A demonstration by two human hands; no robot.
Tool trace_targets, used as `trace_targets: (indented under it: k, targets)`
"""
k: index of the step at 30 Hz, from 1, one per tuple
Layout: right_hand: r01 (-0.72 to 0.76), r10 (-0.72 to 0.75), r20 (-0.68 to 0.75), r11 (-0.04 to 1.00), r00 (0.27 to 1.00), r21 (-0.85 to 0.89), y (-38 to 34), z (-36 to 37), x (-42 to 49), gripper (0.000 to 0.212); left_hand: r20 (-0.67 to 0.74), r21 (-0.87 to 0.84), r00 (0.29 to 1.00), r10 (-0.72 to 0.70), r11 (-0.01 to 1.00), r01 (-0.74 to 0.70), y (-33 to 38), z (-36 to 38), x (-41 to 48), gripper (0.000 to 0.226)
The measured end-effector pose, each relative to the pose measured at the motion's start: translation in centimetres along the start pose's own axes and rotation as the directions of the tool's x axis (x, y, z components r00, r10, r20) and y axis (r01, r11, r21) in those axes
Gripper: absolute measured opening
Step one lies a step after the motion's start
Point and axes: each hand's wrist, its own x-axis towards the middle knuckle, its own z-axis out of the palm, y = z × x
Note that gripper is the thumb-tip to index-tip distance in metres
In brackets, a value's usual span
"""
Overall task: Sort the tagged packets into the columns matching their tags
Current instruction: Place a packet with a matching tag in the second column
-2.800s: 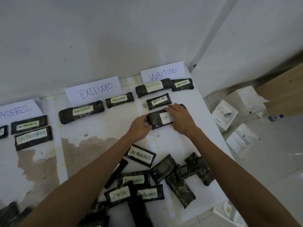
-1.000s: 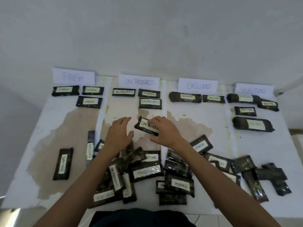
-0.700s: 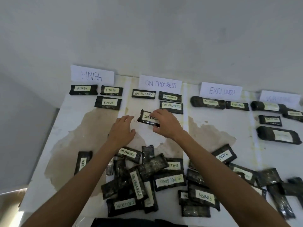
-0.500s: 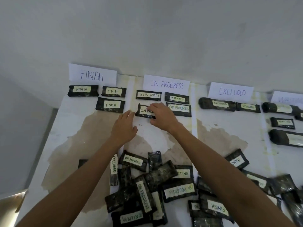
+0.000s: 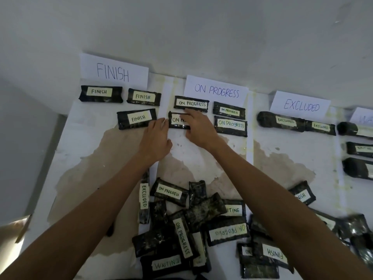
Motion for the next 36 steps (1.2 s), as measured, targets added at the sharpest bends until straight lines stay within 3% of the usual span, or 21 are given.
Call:
trace_targets:
  k: [5, 9, 15, 20, 30, 36]
  targets:
    - [-0.020, 0.017, 0.088, 0.999, 0.996, 0.038, -2.3, -1.6, -2.4, 0.049, -0.056, -0.076, 0.998, -0.012, 0.997, 0.007, -0.6, -0.8, -2.3, 0.057]
    - [-0.077, 0.039, 0.299, 0.990, 0.953, 0.116, -5.9, -1.8, -6.9, 0.047, -0.074, -0.132, 0.996, -0.056, 0.990, 0.046, -0.6, -0.6, -6.8, 0.049]
    - [0.007, 0.047, 0.467, 0.994, 0.883, -0.112, -8.8, 1.6, -13.1, 0.067, -0.078, -0.152, 0.989, -0.129, 0.981, 0.116, -0.2, 1.2, -12.9, 0.041]
    - [0.072, 0.022, 0.414, 0.975, 0.910, -0.212, -9.2, 2.9, -14.5, 0.057, -0.072, -0.153, 0.988, -0.140, 0.980, 0.128, 0.4, 1.8, -14.4, 0.041]
    - [-0.080, 0.088, 0.168, 0.996, 0.982, -0.050, -4.7, -1.1, -12.2, 0.053, -0.149, -0.236, 0.981, -0.121, 0.968, 0.083, 3.6, -0.3, -9.7, 0.046]
    - [-0.190, 0.211, 0.123, 0.969, 0.970, -0.160, 2.7, -3.2, -11.2, 0.049, -0.001, -0.226, 0.998, -0.055, 0.973, 0.053, 7.3, 1.8, -5.3, 0.054]
